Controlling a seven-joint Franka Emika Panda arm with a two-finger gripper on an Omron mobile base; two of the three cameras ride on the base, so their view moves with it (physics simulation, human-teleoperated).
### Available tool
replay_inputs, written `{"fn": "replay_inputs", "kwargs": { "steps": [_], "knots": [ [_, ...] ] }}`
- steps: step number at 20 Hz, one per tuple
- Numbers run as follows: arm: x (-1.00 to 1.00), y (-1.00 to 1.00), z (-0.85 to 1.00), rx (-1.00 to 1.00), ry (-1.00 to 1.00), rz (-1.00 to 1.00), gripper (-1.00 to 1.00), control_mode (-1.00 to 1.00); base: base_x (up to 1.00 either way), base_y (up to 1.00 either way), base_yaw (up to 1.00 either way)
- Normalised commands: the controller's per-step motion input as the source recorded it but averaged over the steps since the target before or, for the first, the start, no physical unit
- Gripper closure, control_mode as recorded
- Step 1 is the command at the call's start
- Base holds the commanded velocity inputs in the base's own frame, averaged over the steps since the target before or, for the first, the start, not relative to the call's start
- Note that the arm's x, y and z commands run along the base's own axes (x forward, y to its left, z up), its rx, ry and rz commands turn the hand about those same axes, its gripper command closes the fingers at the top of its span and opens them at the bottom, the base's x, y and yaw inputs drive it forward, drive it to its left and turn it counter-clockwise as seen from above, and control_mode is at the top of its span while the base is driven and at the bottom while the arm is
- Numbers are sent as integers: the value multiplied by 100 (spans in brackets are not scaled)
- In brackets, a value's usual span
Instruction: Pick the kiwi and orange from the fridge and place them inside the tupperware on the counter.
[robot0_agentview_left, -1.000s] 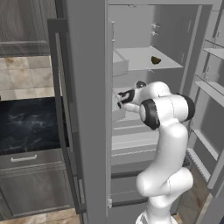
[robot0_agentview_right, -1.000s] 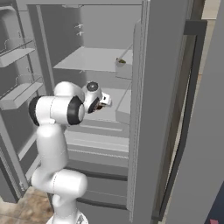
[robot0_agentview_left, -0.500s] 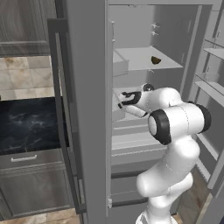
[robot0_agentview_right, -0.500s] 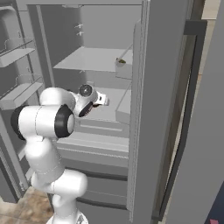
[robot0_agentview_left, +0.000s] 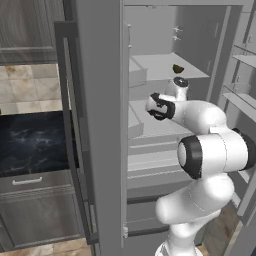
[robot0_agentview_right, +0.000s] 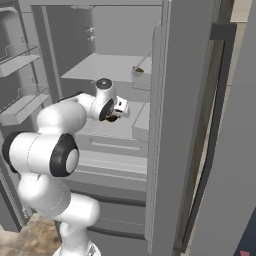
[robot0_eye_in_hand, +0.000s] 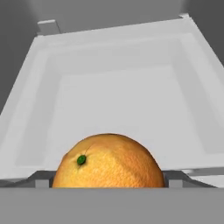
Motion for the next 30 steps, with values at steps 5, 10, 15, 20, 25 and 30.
{"fn": "replay_inputs", "kwargs": {
  "steps": [5, 10, 15, 20, 25, 30],
  "knots": [
    [-55, -7, 50, 0, 36, 0, 100, -100, 0, 0, 0],
    [-91, -3, 31, 0, 1, 0, 100, -100, 0, 0, 0],
    [-100, -2, 27, 0, 0, 0, 100, -100, 0, 0, 0],
    [-99, 0, 33, 0, 0, 0, 100, -100, 0, 0, 0],
    [-74, 0, 46, 0, 0, 0, 100, -100, 0, 0, 0],
    [-62, 0, 42, 0, 0, 0, 100, -100, 0, 0, 0]
  ]
}}
